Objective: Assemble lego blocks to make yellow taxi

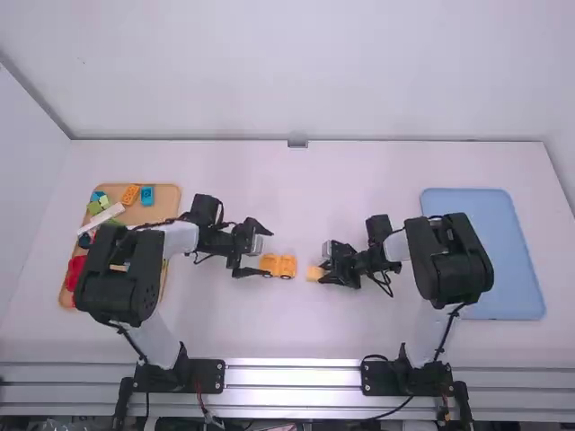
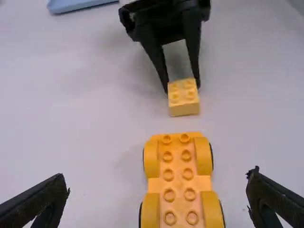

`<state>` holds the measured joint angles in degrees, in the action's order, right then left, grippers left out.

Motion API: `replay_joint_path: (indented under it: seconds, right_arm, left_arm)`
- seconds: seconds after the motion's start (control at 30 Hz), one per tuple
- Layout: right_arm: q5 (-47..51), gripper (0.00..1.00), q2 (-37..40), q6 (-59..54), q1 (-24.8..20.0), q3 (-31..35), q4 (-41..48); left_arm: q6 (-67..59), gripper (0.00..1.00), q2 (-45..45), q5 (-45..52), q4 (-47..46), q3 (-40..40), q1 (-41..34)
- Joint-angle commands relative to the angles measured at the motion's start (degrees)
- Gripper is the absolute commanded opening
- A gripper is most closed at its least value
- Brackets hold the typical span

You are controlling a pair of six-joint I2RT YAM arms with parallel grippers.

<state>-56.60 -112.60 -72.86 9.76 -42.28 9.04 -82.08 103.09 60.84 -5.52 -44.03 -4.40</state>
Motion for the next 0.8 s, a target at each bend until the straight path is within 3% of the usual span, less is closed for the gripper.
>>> replay_joint_path:
  seconds: [0.0, 0.13, 0.4, 0.57, 0.63, 0.7, 0.77]
  right_arm:
    - [-1.7, 0.26, 4.3, -2.6, 0.2, -3.8, 3.8]
    - [-1.7, 0.26, 7.1, -3.4, 0.8, -6.3, 6.8]
    - [2.1, 0.23, 8.0, 4.8, 5.5, -6.4, 0.6]
    - [4.6, 0.2, 8.0, 6.7, 8.3, -6.4, -0.3]
    - [4.7, 0.19, 8.0, 6.7, 9.2, -6.4, -0.4]
    - [7.0, 0.18, 8.0, 9.0, 10.8, -6.2, -2.3]
    - [8.5, 0.18, 8.0, 11.1, 11.5, -5.6, -4.2]
  left_arm:
    - [4.5, 0.99, 2.3, 0.2, 3.1, 2.8, -0.2]
    - [4.8, 0.99, 3.8, -0.3, 6.5, 4.8, -0.8]
    - [10.8, 0.99, 9.0, -0.1, 15.5, 5.6, -0.8]
    - [10.3, 0.99, 11.5, 1.7, 14.4, 3.8, -0.8]
    - [10.3, 0.96, 11.5, 1.4, 14.3, 3.8, -0.9]
    - [10.3, 0.75, 11.5, 1.5, 14.6, 3.8, -0.9]
    - [10.3, 0.72, 11.5, 1.4, 14.8, 3.9, -0.9]
